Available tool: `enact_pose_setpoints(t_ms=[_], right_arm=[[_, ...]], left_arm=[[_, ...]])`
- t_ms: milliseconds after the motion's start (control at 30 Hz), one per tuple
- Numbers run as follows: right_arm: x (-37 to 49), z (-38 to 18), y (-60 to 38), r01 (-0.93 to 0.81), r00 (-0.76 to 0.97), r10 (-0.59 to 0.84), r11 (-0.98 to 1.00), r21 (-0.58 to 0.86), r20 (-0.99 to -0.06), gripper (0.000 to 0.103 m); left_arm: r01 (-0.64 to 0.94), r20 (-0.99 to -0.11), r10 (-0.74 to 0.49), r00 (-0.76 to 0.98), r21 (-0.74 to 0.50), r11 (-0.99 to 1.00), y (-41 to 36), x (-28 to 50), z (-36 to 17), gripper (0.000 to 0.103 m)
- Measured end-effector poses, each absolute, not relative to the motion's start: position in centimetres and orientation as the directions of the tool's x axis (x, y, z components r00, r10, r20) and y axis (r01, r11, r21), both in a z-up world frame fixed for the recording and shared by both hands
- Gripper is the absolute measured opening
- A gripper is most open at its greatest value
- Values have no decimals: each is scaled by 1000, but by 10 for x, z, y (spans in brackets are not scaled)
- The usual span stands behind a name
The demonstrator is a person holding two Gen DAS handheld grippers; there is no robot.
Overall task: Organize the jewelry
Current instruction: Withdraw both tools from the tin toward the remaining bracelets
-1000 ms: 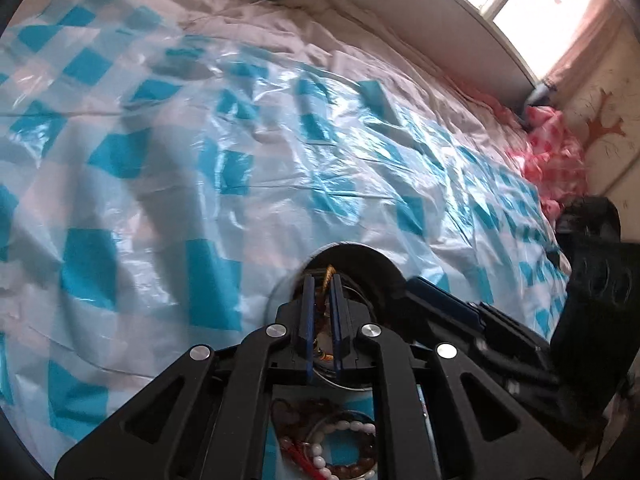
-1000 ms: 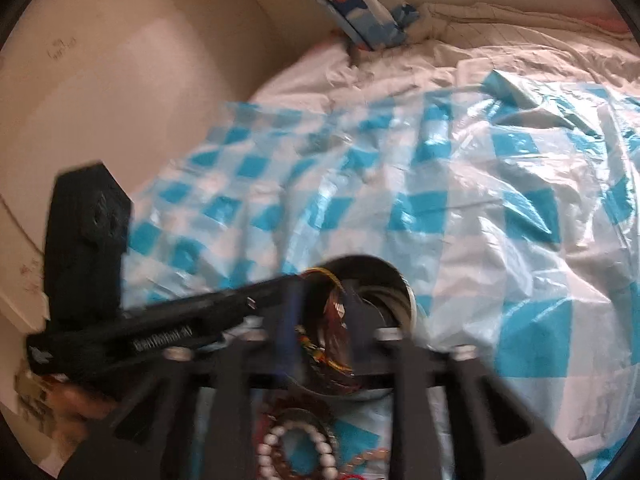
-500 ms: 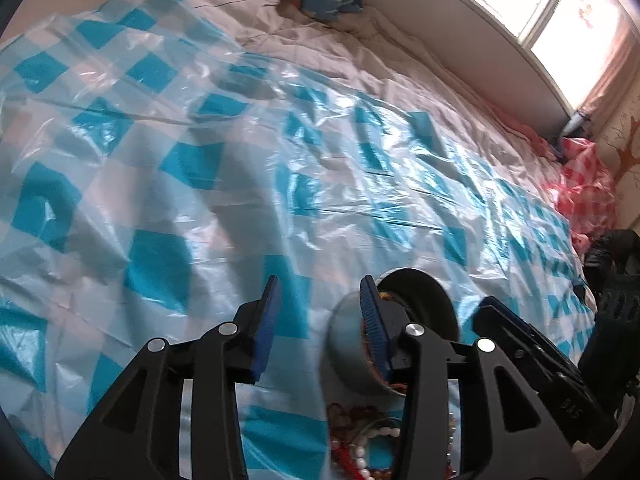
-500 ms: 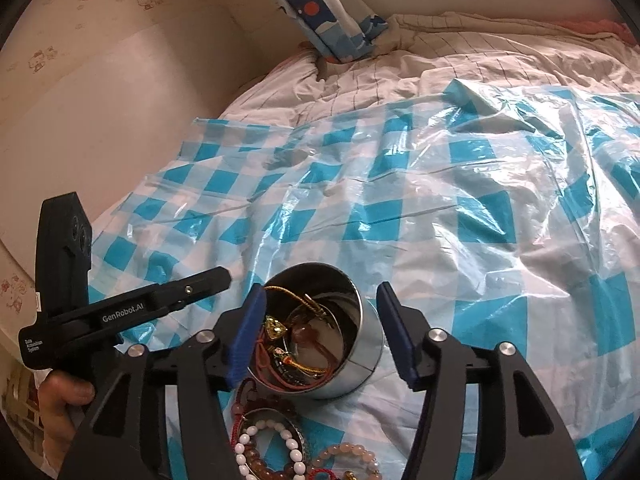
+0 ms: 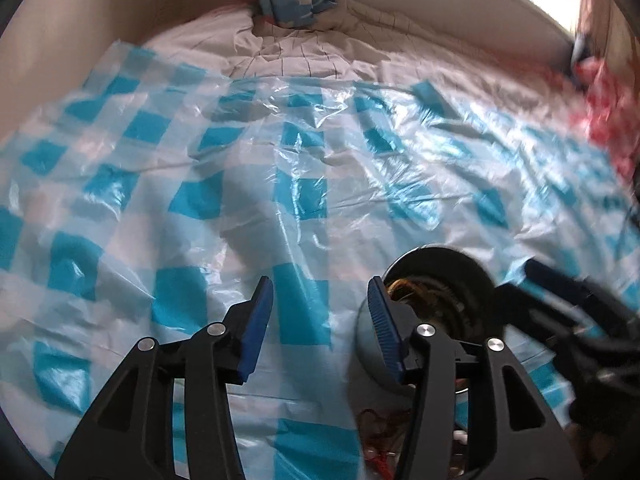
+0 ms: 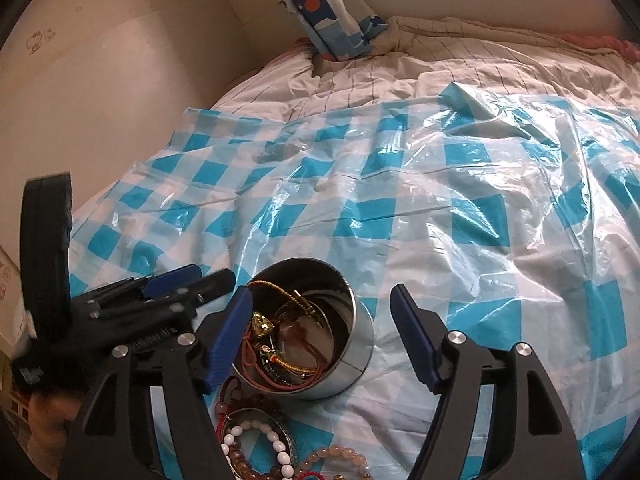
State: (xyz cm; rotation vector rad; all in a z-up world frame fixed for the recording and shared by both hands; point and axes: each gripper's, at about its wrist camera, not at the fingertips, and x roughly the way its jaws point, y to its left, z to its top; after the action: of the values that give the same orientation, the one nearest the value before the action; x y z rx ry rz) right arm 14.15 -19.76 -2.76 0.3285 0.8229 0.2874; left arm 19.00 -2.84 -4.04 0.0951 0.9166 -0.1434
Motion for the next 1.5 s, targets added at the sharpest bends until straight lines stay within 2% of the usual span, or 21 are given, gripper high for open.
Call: enact_pose_setpoints(t_ms=[200, 433, 667, 733, 933, 1067, 1300, 1500], right_arm=[[141, -28, -201, -111, 648, 377, 906, 408, -662, 70], [139, -21, -207, -107, 664, 375, 904, 415, -646, 73], [140, -23, -207, -103, 657, 373, 905, 412, -655, 73], [140, -23, -207, -102, 649, 369, 908, 405, -665, 73], [131, -15, -220, -121, 616, 341, 932, 342, -710, 74], [113, -12, -227, -176, 557, 363, 931, 321, -747, 74], [72, -16, -214, -302, 461, 404, 909, 288, -790, 74], [56, -36, -191, -368, 349, 379, 897, 246, -857, 74]], left_arm=[[170, -793, -1, 609, 129, 977, -42, 191, -46, 46], [187, -777, -61, 626, 73, 980, -41, 189, -37, 47], [248, -828, -17, 560, 148, 957, -60, 189, -59, 47], [245, -828, -36, 560, 124, 962, -57, 188, -56, 47], [202, -832, -229, 506, -144, 969, -16, 187, -43, 49], [165, -819, -294, 492, -244, 956, 12, 183, -39, 49], [230, -826, -311, 471, -225, 947, 11, 166, -37, 48], [329, -860, -285, 423, -148, 933, -13, 150, -48, 49]])
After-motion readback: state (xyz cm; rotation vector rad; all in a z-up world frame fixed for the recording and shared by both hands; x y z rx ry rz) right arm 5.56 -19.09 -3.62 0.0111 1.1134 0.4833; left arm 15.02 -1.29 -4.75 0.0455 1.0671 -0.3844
